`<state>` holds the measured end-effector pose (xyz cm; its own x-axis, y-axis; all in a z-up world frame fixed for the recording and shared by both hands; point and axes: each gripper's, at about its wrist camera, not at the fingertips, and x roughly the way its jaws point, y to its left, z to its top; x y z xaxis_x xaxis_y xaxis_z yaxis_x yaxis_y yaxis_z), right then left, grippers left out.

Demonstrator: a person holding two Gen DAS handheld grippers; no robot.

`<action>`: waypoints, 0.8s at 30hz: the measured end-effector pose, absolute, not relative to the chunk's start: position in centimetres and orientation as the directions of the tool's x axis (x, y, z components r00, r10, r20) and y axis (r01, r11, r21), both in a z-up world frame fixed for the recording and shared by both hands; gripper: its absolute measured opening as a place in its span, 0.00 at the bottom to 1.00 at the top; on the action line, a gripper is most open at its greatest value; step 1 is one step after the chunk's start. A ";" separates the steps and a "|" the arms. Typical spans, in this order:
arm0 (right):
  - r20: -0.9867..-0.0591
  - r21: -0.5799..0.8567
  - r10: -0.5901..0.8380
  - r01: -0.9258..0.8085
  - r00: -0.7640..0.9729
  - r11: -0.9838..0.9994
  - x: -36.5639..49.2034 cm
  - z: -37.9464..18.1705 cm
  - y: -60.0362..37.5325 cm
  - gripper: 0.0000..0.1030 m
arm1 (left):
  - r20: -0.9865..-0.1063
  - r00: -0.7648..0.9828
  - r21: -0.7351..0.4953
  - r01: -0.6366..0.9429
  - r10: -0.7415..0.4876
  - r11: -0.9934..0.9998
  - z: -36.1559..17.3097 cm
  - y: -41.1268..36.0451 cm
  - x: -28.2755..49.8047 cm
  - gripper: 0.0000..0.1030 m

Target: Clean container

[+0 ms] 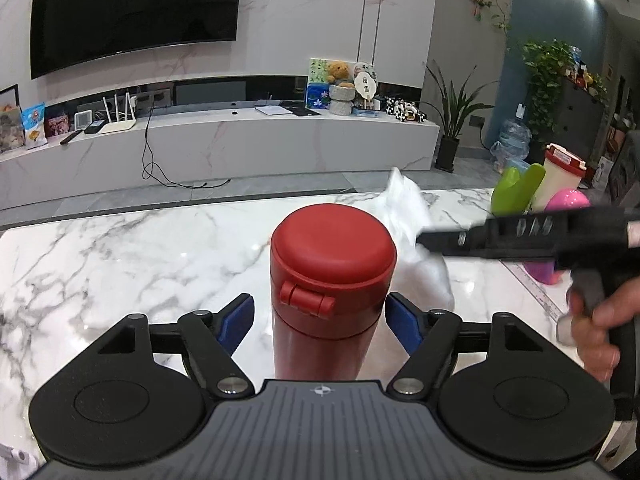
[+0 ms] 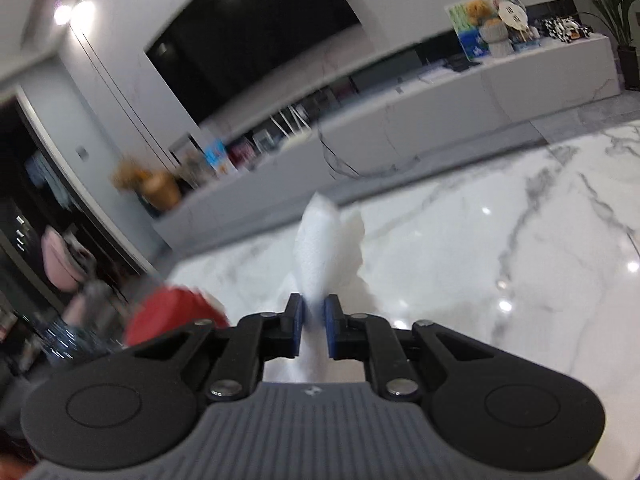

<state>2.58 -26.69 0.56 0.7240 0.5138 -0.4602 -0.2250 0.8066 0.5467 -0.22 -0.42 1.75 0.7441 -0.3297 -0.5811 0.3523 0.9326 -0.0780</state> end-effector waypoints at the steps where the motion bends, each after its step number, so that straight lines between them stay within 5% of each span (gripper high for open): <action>1: -0.479 0.525 0.500 -0.221 0.721 0.822 2.6 0.7 -26.5 0.13 | -0.581 0.744 -0.074 0.355 -0.330 0.932 1.7 -0.4 -0.3 0.69; 10: -0.633 0.350 0.352 -0.151 0.689 0.925 3.4 -1.2 -25.9 0.19 | -0.588 0.740 -0.056 0.367 -0.327 0.929 1.5 -0.9 -0.1 0.68; 12: -0.645 0.344 0.323 -0.114 0.692 0.932 3.7 -2.0 -26.0 0.45 | -0.589 0.740 -0.056 0.363 -0.324 0.930 1.4 -0.9 -0.1 0.68; 13: -0.649 0.335 0.303 -0.095 0.698 0.937 3.8 -2.3 -25.8 0.66 | -0.589 0.741 -0.056 0.361 -0.322 0.931 1.4 -0.9 -0.2 0.68; 24: -0.734 0.212 0.233 -0.110 0.638 0.971 4.4 -5.7 -23.1 0.64 | -0.574 0.757 -0.083 0.325 -0.312 0.942 1.3 -1.3 -0.9 0.69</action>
